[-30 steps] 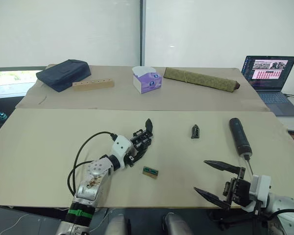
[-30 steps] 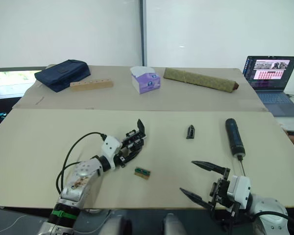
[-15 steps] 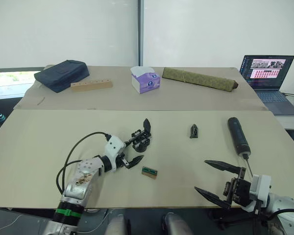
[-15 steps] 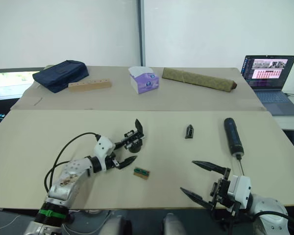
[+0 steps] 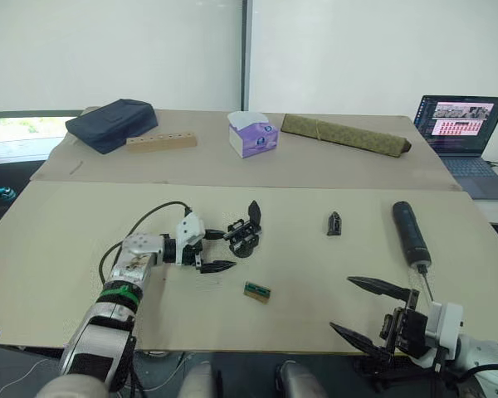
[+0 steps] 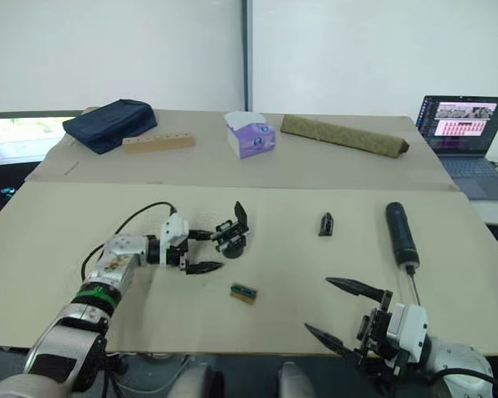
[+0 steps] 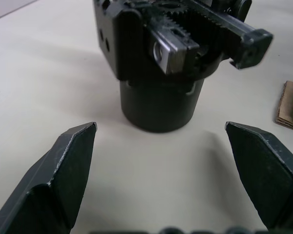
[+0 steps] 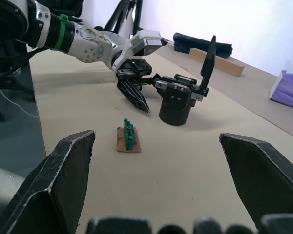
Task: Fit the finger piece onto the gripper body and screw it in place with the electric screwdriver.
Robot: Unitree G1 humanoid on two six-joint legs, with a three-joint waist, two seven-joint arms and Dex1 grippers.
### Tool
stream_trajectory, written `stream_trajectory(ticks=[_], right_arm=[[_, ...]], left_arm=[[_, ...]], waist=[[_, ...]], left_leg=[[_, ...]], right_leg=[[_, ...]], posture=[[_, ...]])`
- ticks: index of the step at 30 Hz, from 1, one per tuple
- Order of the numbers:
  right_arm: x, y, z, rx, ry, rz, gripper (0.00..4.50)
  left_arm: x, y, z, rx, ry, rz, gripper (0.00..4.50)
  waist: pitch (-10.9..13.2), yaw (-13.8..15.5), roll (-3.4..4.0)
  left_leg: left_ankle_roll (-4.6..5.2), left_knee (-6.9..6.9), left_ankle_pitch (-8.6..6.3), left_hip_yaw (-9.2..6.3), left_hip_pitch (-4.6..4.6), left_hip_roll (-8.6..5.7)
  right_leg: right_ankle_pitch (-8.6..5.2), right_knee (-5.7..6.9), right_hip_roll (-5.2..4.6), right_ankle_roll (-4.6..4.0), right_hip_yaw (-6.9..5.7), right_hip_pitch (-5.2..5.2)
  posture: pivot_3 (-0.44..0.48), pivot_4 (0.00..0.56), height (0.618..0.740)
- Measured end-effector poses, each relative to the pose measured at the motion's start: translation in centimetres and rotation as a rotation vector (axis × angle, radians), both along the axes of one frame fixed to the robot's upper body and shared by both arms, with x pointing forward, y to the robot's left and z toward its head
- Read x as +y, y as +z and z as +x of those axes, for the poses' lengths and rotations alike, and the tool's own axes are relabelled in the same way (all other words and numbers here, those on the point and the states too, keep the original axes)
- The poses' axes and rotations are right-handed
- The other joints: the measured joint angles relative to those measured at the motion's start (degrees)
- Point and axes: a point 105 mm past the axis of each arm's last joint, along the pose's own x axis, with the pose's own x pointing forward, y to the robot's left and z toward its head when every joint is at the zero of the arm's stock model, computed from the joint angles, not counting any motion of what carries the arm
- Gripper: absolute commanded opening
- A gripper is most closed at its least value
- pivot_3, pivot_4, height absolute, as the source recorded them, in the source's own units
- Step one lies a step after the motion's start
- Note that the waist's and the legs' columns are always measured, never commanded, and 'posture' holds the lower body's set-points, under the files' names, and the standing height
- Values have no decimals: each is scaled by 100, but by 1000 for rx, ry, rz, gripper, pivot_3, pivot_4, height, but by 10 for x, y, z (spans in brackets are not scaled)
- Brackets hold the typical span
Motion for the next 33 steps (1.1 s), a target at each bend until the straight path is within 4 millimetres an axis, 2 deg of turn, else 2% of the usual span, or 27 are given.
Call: stream_trajectory(ticks=[6, 11, 16, 19, 24, 29, 33], right_arm=[[0, 4, -6, -3, -35, 1, 4500], [-1, 7, -11, -2, -61, -2, 4500], [0, 8, -12, 11, -70, 0, 4500], [0, 7, -11, 16, -70, -2, 4500], [1, 10, -7, -1, -59, -5, 4500], [4, 8, -2, -6, -36, -1, 4500], [6, 8, 4, -15, -16, 3, 4500]], left_arm=[[-14, -1, 4, 12, -45, 1, 4450], [-18, -1, 4, 23, -68, -10, 4450], [-18, -1, 4, 30, -67, -33, 2298], [-19, -1, 6, 9, -38, -40, 2287], [-19, 0, 7, -25, 105, -93, 2287], [-26, 2, -3, 14, 290, -170, 2287], [-30, 3, -16, 39, 416, -144, 2287]], waist=[[0, -11, 0], [-1, -9, -1], [0, -8, -1], [-1, -4, 0], [-1, -8, 1], [1, -12, 0], [2, -14, 0]], left_leg=[[0, 1, 0, -5, 1, 0], [0, 2, 0, -4, 0, 0], [0, 2, 0, -5, -1, 0], [0, 2, 0, -5, 0, 0], [0, 3, 0, -5, 0, 5], [0, 3, 0, -6, -6, 9], [0, 4, 0, -6, -4, 9]], right_leg=[[-1, 4, 1, 2, -2, 0], [-1, 3, 0, 2, -2, 1], [-1, 3, 0, 2, -2, 1], [-1, 4, 0, 2, -2, 1], [0, 6, 0, 3, -1, 0], [0, 6, -1, 3, -1, -7], [0, 12, 1, 3, -1, -8]], posture=[[0, 150, 740], [0, 150, 740], [0, 150, 740], [0, 150, 740], [0, 150, 740], [0, 150, 740], [0, 150, 740]])
